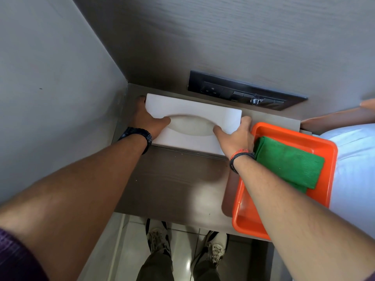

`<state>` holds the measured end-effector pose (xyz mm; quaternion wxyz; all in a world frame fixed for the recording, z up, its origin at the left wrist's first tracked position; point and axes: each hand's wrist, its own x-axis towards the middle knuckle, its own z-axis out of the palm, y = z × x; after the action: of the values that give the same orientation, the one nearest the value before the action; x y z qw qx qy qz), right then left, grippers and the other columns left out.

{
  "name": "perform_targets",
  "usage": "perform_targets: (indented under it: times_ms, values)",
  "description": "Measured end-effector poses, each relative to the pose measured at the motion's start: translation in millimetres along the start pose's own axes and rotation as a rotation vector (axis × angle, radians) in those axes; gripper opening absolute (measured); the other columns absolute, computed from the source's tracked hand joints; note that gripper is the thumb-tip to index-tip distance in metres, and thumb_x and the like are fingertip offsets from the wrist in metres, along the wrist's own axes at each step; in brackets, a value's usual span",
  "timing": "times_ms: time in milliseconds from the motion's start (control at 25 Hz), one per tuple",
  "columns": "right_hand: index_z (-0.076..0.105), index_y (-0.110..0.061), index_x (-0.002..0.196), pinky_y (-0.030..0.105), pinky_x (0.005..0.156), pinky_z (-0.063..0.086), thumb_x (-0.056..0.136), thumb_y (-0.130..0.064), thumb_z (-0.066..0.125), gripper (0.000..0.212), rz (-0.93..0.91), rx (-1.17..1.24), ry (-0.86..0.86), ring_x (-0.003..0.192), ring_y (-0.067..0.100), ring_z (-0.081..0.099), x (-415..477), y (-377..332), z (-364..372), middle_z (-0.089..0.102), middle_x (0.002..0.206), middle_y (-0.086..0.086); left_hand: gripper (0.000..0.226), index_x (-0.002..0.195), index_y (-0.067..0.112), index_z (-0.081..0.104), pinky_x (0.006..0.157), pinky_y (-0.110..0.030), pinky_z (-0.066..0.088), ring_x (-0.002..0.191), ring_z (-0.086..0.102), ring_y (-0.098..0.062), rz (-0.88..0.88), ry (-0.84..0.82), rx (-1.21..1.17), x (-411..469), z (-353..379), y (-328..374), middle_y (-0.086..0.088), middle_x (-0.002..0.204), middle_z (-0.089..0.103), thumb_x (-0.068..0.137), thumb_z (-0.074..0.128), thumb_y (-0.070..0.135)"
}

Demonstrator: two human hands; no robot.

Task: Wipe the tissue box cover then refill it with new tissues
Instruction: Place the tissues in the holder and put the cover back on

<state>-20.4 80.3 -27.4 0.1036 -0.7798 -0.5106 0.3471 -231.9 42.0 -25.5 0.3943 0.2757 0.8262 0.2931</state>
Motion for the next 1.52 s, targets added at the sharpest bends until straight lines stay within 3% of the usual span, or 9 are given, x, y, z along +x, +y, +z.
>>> perform_targets:
  times_ms: [160, 480, 720, 960, 1120, 1360, 1520]
  values:
    - [0.033, -0.014, 0.108, 0.035, 0.063, 0.046, 0.074, -0.046, 0.067, 0.057, 0.049, 0.008, 0.006, 0.077, 0.033, 0.06, -6, 1, 6, 0.061, 0.093, 0.011, 0.077, 0.138, 0.021, 0.033, 0.081, -0.026, 0.038, 0.103, 0.046, -0.014, 0.009, -0.024, 0.024, 3, -1, -1, 0.004, 0.121, 0.048, 0.073, 0.074, 0.016]
    - [0.031, -0.013, 0.111, 0.045, 0.076, 0.054, 0.077, -0.047, 0.066, 0.059, 0.046, 0.007, -0.008, 0.086, 0.036, 0.063, -8, 2, 9, 0.063, 0.104, 0.015, 0.079, 0.14, 0.021, 0.03, 0.084, -0.026, 0.039, 0.105, 0.045, -0.015, 0.06, -0.055, 0.033, 6, -1, -10, -0.001, 0.13, 0.047, 0.075, 0.074, 0.016]
    - [0.029, -0.009, 0.116, 0.033, 0.065, 0.043, 0.084, -0.043, 0.06, 0.056, 0.018, -0.057, -0.017, 0.076, 0.033, 0.057, -13, 1, 8, 0.062, 0.102, 0.015, 0.08, 0.141, 0.022, 0.027, 0.083, -0.028, 0.04, 0.103, 0.044, -0.015, 0.085, -0.073, 0.052, 7, 1, -15, 0.002, 0.125, 0.044, 0.075, 0.073, 0.017]
    - [0.033, -0.019, 0.105, 0.041, 0.067, 0.055, 0.07, -0.047, 0.067, 0.056, 0.01, 0.0, -0.005, 0.073, 0.031, 0.061, -8, 8, 5, 0.063, 0.09, 0.006, 0.08, 0.138, 0.018, 0.03, 0.08, -0.026, 0.039, 0.098, 0.044, -0.013, 0.021, -0.079, 0.037, 7, -2, -6, 0.007, 0.113, 0.042, 0.072, 0.076, 0.015]
    - [0.036, -0.018, 0.104, 0.033, 0.063, 0.046, 0.069, -0.045, 0.07, 0.056, 0.028, 0.062, -0.003, 0.074, 0.028, 0.059, -9, 11, 4, 0.06, 0.088, 0.002, 0.077, 0.134, 0.015, 0.033, 0.079, -0.024, 0.038, 0.097, 0.044, -0.011, 0.02, -0.063, 0.034, 3, -3, -5, 0.006, 0.112, 0.042, 0.071, 0.077, 0.013]
    - [0.034, -0.013, 0.106, 0.032, 0.061, 0.038, 0.071, -0.038, 0.071, 0.057, 0.006, 0.044, -0.022, 0.073, 0.027, 0.052, -11, 6, -5, 0.048, 0.078, -0.003, 0.077, 0.131, 0.014, 0.033, 0.077, -0.021, 0.037, 0.097, 0.043, -0.01, 0.033, -0.034, 0.028, -2, -3, -4, 0.006, 0.112, 0.042, 0.069, 0.079, 0.011]
    - [0.033, -0.012, 0.109, 0.034, 0.065, 0.04, 0.073, -0.037, 0.07, 0.058, 0.018, 0.029, -0.063, 0.078, 0.029, 0.052, -10, 4, -8, 0.05, 0.089, 0.003, 0.082, 0.136, 0.014, 0.027, 0.08, -0.025, 0.038, 0.101, 0.044, -0.014, 0.003, -0.071, 0.063, 0, 0, -8, 0.001, 0.121, 0.042, 0.071, 0.077, 0.015]
